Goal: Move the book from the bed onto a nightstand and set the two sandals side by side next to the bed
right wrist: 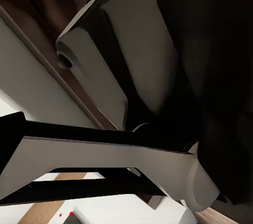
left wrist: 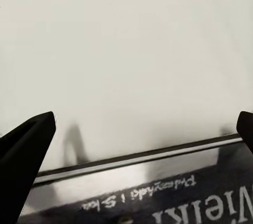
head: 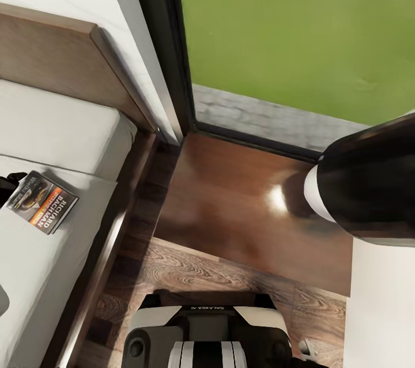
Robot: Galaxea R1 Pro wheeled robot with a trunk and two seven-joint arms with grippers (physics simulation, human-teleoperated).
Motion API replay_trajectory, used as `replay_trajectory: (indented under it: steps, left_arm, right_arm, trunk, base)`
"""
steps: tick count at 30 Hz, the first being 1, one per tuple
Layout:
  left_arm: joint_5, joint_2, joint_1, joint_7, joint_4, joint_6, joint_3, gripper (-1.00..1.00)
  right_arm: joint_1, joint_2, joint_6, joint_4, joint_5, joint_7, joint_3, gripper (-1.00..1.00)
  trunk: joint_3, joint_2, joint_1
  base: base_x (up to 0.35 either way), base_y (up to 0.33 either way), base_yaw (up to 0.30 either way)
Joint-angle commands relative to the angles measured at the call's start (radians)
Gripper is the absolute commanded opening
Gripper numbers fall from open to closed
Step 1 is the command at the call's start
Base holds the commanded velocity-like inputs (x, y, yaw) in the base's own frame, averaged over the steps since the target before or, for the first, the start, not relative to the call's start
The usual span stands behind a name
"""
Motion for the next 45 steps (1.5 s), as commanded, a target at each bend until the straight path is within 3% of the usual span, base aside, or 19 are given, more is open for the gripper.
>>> replay_trajectory:
  steps: [1,45]
  left_arm:
    - [-0.01,-0.001,0.0,0.0,0.001,0.01,0.003,1.0]
    - [-0.009,-0.002,0.0,0.0,0.001,0.01,0.003,1.0]
  right_arm:
    - [0.0,0.0,0.01,0.0,-0.002,0.003,-0.003,1.0]
    - [0.0,0.0,0.01,0.0,-0.002,0.004,-0.003,1.0]
  trunk:
    - [0.0,0.0,0.0]
    - [0.0,0.0,0.0]
  base:
    - [-0.027,0.0,0.0]
    - [-0.029,0.0,0.0]
